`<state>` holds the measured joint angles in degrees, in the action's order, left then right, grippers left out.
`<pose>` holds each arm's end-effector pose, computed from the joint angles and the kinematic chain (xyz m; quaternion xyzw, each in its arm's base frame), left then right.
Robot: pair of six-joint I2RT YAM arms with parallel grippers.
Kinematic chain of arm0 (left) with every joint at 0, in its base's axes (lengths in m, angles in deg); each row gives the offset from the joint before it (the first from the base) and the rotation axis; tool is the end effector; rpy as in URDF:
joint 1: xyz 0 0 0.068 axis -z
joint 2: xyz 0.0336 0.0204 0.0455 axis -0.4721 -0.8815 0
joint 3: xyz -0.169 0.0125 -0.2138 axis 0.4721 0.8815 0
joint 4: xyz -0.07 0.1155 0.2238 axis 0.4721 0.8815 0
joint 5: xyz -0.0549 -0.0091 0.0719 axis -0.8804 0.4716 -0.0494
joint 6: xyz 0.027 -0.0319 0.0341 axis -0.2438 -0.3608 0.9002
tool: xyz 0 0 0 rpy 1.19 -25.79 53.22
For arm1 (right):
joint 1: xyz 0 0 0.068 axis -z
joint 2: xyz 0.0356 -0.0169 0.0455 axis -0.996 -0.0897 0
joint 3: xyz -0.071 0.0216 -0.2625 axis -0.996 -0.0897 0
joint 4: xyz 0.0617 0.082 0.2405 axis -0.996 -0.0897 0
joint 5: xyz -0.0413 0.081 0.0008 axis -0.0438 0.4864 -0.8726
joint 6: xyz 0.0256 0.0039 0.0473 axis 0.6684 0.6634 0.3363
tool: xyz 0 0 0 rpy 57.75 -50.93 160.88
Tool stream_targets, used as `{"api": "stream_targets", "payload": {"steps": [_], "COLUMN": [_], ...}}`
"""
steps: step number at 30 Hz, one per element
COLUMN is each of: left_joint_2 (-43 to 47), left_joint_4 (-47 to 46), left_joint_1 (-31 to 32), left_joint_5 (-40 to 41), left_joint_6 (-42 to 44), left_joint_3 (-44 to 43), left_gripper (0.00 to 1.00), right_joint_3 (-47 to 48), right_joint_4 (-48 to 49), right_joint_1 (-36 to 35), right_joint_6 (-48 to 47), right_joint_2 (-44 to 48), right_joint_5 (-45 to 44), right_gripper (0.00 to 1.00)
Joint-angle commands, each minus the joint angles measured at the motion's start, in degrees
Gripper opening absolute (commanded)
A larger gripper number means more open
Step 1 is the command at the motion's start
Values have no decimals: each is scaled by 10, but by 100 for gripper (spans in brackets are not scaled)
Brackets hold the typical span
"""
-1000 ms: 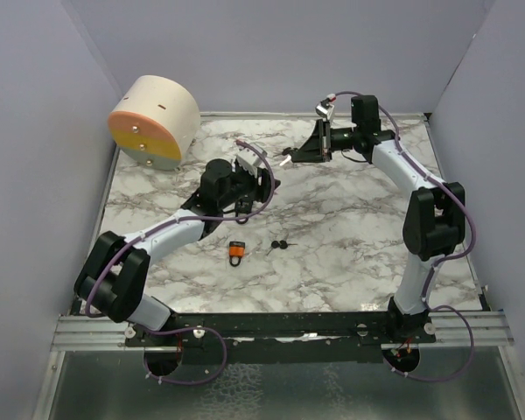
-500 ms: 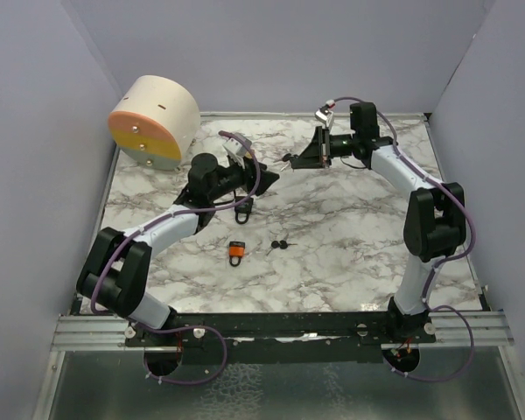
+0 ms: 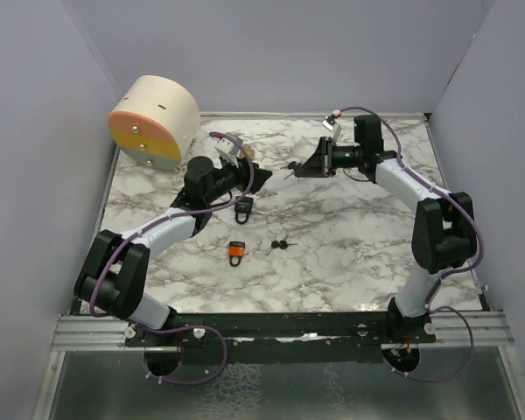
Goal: Unlock with the key
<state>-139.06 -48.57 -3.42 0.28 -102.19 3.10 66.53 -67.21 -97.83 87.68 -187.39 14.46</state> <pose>0.2952 -0.1530 0.2696 0.1760 0.6892 -0.4114 0.5700 0.3823 0.1202 0.2569 -0.1005 0.7981 0.5648 0.1840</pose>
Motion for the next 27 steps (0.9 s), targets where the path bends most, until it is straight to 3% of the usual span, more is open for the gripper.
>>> {"api": "stream_targets", "payload": {"steps": [1, 7, 15, 17, 19, 27], "left_joint_2": [21, 14, 23, 20, 21, -3], "left_joint_4": [-11, 66, 233, 254, 263, 301], "left_joint_1": [-3, -3, 10, 12, 13, 19], "left_joint_5": [70, 129, 261, 269, 277, 284], "left_joint_6": [-7, -24, -5, -3, -20, -54], "left_joint_3": [19, 21, 11, 7, 10, -10], "left_gripper": [55, 64, 89, 90, 98, 99], "right_joint_3": [-34, -55, -70, -71, -72, -67], "right_joint_4": [47, 54, 60, 63, 65, 61], "right_joint_1": [5, 4, 8, 8, 8, 8], "right_joint_6": [-13, -8, -6, -5, -3, -4], "right_joint_2": [42, 45, 48, 47, 46, 42], "right_joint_5": [-67, -83, -80, -76, -75, -71], "right_gripper": [1, 1, 1, 1, 1, 1]}}
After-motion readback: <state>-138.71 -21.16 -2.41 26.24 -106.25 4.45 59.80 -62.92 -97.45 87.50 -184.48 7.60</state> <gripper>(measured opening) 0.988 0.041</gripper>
